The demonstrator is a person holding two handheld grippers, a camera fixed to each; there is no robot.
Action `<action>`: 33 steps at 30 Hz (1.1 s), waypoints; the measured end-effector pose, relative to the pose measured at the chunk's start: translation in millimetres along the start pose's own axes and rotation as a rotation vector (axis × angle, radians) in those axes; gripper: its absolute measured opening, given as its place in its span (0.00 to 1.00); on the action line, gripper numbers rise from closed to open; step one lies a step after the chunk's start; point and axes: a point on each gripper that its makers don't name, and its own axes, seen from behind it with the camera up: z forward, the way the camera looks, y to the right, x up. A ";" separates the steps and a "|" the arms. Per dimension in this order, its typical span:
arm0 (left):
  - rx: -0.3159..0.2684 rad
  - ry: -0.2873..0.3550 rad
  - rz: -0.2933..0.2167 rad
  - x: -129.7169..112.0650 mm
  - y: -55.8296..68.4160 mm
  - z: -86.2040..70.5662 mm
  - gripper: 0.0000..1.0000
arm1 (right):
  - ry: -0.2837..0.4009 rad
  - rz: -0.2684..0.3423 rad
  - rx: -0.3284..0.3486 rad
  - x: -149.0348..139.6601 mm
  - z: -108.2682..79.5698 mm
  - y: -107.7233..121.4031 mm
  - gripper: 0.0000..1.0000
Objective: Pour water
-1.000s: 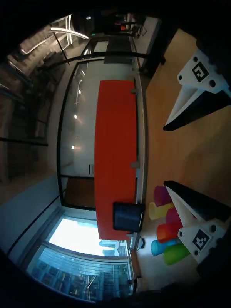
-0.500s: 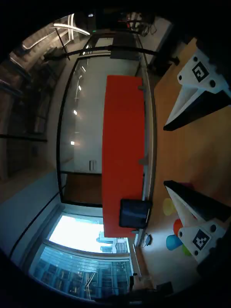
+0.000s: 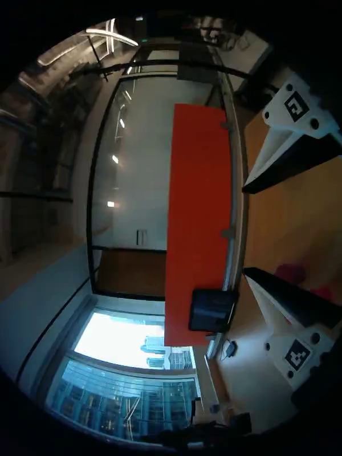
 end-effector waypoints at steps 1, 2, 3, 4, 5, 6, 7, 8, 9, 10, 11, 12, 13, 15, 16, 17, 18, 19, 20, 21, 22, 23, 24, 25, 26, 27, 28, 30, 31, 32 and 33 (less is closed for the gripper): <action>-0.007 0.000 0.000 3.5 1.0 0.8 0.96 | 0.002 -0.001 0.004 3.3 0.7 -0.9 1.00; -0.014 0.001 0.000 7.4 2.2 1.8 0.96 | 0.003 -0.002 0.008 6.9 1.4 -1.9 1.00; -0.021 0.000 0.003 9.3 3.6 2.5 0.96 | 0.004 -0.002 0.011 9.0 2.2 -2.7 1.00; -0.027 -0.001 0.006 11.0 5.1 3.3 0.96 | 0.004 -0.001 0.015 11.0 3.1 -3.5 1.00; -0.034 -0.003 0.009 12.9 6.7 4.2 0.96 | 0.004 0.000 0.018 13.2 4.0 -4.4 1.00; -0.042 -0.005 0.012 14.5 8.9 4.7 0.96 | 0.005 0.002 0.025 14.6 4.7 -5.9 1.00; -0.051 -0.007 0.016 16.0 11.1 5.2 0.96 | 0.006 0.005 0.032 16.0 5.5 -7.5 1.00; -0.061 -0.009 0.020 17.8 13.6 5.8 0.96 | 0.007 0.009 0.041 17.5 6.3 -9.3 1.00; -0.069 -0.008 0.021 19.2 15.4 6.4 0.96 | 0.008 0.012 0.052 18.8 6.7 -12.0 1.00; -0.078 -0.006 0.022 20.5 17.2 6.9 0.96 | 0.008 0.015 0.064 20.1 7.1 -14.9 1.00; -0.087 -0.004 0.023 22.1 19.2 7.6 0.96 | 0.009 0.018 0.078 21.6 7.5 -18.1 1.00; -0.098 -0.002 0.023 23.5 21.4 7.9 0.96 | 0.012 0.020 0.096 23.7 7.3 -22.3 1.00; -0.110 0.001 0.023 24.8 23.6 8.3 0.96 | 0.015 0.022 0.114 25.9 7.1 -26.6 1.00; -0.136 0.005 0.025 27.6 27.8 8.6 0.96 | 0.021 0.025 0.157 29.8 5.8 -37.0 1.00; -0.148 0.006 0.028 28.8 29.6 8.4 0.96 | 0.023 0.025 0.181 31.3 4.7 -42.7 1.00; -0.161 0.008 0.031 30.1 31.6 8.2 0.96 | 0.025 0.025 0.208 32.9 3.4 -49.0 1.00; -0.173 0.008 0.035 30.9 33.6 7.9 0.96 | 0.026 0.025 0.232 34.1 1.8 -55.2 1.00; -0.184 0.009 0.039 31.6 35.6 7.6 0.96 | 0.027 0.025 0.258 35.3 0.2 -61.5 1.00; -0.197 0.009 0.044 32.4 37.9 7.2 0.96 | 0.027 0.024 0.286 36.6 -1.7 -68.5 1.00; -0.209 0.009 0.048 33.4 40.0 6.9 0.96 | 0.029 0.028 0.310 38.2 -3.5 -74.8 1.00; -0.220 0.008 0.051 34.3 42.0 6.5 0.96 | 0.031 0.032 0.333 39.8 -5.4 -81.2 1.00; -0.233 0.007 0.055 35.3 44.4 6.0 0.96 | 0.032 0.037 0.360 41.7 -7.5 -88.3 1.00; -0.244 0.008 0.057 36.5 46.3 5.8 0.96 | 0.033 0.044 0.384 43.2 -9.6 -94.3 1.00; -0.257 0.009 0.058 37.7 48.1 5.5 0.96 | 0.034 0.050 0.408 44.7 -11.8 -100.2 1.00; -0.270 0.011 0.060 39.0 50.2 5.3 0.96 | 0.035 0.058 0.435 46.5 -14.3 -106.9 1.00; -0.280 0.012 0.062 39.8 51.5 5.1 0.96 | 0.033 0.061 0.456 46.8 -16.1 -111.9 1.00; -0.289 0.013 0.063 40.5 52.7 4.9 0.96 | 0.030 0.063 0.477 46.9 -17.9 -116.7 1.00; -0.307 0.014 0.069 41.2 55.2 4.5 0.96 | 0.025 0.062 0.514 46.3 -20.7 -125.5 1.00; -0.313 0.014 0.073 41.0 56.3 4.3 0.96 | 0.021 0.058 0.527 45.3 -21.4 -128.9 1.00; -0.321 0.013 0.078 40.8 57.6 4.1 0.96 | 0.018 0.053 0.541 44.3 -22.2 -132.6 1.00; -0.327 0.011 0.083 39.6 59.1 4.2 0.96 | 0.016 0.046 0.553 43.7 -23.5 -136.1 1.00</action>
